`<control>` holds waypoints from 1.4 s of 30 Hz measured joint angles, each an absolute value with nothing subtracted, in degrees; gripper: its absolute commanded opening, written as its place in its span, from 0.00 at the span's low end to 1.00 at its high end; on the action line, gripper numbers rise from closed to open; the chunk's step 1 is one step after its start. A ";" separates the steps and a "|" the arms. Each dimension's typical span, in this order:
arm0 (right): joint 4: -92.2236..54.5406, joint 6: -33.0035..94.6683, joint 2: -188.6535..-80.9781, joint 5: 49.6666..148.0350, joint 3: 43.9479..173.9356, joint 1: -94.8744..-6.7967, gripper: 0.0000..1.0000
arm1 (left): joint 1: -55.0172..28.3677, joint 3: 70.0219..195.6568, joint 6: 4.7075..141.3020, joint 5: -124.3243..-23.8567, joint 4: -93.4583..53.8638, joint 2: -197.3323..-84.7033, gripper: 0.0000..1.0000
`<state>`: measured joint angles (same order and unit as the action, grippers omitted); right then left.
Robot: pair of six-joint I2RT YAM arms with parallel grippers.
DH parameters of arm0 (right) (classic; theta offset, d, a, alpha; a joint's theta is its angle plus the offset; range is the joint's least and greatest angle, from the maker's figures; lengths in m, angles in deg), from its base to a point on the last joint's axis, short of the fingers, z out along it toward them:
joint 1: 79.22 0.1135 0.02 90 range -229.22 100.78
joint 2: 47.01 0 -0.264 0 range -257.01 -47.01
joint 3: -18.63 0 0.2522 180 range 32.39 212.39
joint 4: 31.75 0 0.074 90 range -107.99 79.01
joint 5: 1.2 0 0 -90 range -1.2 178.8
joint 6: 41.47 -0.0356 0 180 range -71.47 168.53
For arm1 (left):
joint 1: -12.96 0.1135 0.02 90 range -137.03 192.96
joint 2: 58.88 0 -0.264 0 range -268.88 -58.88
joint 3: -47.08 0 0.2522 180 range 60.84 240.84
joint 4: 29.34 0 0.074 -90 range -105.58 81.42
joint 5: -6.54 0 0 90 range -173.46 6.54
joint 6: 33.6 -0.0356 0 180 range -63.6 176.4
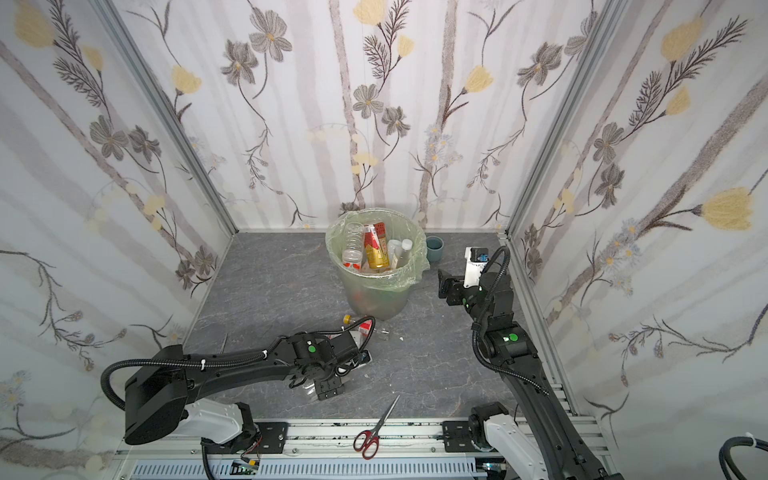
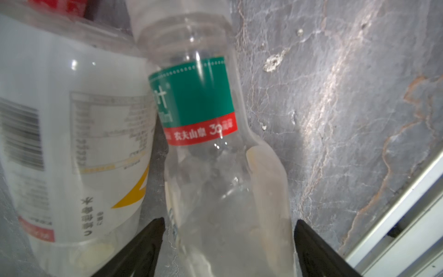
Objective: Put the plastic bottles in the bin
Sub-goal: 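Lower the left gripper onto the clear green-labelled bottle and close, then lift the green-labelled bottle with the left gripper and drop it into the bin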
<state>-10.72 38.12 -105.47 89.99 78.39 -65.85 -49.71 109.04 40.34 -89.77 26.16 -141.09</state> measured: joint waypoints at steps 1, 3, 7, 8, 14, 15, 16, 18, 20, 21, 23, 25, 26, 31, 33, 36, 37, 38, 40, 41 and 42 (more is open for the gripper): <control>-10.77 38.12 -105.47 89.99 78.39 -65.90 0.86 | -49.71 108.94 40.37 -89.51 26.11 -141.13 0.85; -10.85 38.12 -105.45 90.14 78.39 -65.90 0.86 | -49.71 108.69 40.54 -88.63 25.96 -141.16 0.85; -10.85 38.14 -105.23 90.21 78.39 -66.05 0.86 | -49.73 108.26 41.22 -87.84 25.04 -141.44 0.85; -10.85 38.14 -105.19 90.21 78.39 -66.12 0.86 | -49.73 108.19 41.24 -87.73 24.91 -141.55 0.85; -10.88 38.14 -105.08 90.19 78.39 -66.40 0.86 | -49.78 108.17 41.39 -87.71 23.82 -142.75 0.82; -10.88 38.14 -105.03 90.21 78.39 -66.44 0.86 | -49.80 108.10 41.44 -87.73 23.60 -142.95 0.79; -10.88 38.14 -104.97 90.19 78.37 -66.44 0.86 | -49.80 108.06 41.61 -87.78 23.54 -143.17 0.77; -10.88 38.16 -104.75 90.21 78.34 -66.49 0.86 | -49.80 108.06 41.63 -88.02 23.49 -143.25 0.72; -10.88 38.16 -104.68 90.21 78.32 -66.57 0.86 | -49.82 108.06 41.83 -88.30 23.23 -143.23 0.71; -10.88 38.16 -104.68 90.19 78.30 -66.60 0.86 | -49.82 108.06 41.83 -88.46 23.23 -143.21 0.69; -10.88 38.16 -104.64 90.21 78.21 -66.71 0.86 | -49.82 108.06 41.90 -88.87 23.21 -143.01 0.66; -10.88 38.16 -104.55 90.19 78.17 -66.75 0.86 | -49.80 108.06 42.05 -89.22 23.21 -142.60 0.64; -10.88 38.16 -104.49 90.19 78.12 -66.77 0.86 | -49.80 108.06 42.05 -89.33 23.21 -142.31 0.63; -10.88 38.16 -104.38 90.16 78.08 -66.86 0.86 | -49.82 108.45 42.07 -90.23 23.23 -139.91 0.58; -10.88 38.16 -104.38 90.16 78.08 -66.86 0.86 | -49.82 109.07 42.05 -90.79 23.21 -138.75 0.58; -10.88 38.16 -104.38 90.16 78.08 -66.86 0.86 | -49.82 110.38 42.05 -91.01 23.08 -136.81 0.58; -10.88 38.16 -104.38 90.16 78.08 -66.86 0.86 | -49.82 110.99 42.05 -91.14 22.95 -136.15 0.58; -10.88 38.16 -104.38 90.16 78.08 -66.86 0.86 | -49.82 111.49 42.05 -91.14 22.79 -135.58 0.58; -10.88 38.16 -104.36 90.16 78.08 -66.86 0.86 | -49.82 112.83 42.46 -91.08 22.38 -133.75 0.58; -10.88 38.14 -104.33 90.16 78.08 -66.86 0.86 | -49.82 113.48 42.84 -90.97 22.11 -132.72 0.58; -10.88 38.14 -104.23 90.14 78.08 -66.86 0.86 | -49.82 114.20 42.90 -90.69 21.85 -131.69 0.59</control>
<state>-10.88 38.14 -104.23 90.14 78.08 -66.86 -49.82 114.20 42.90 -90.69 21.85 -131.69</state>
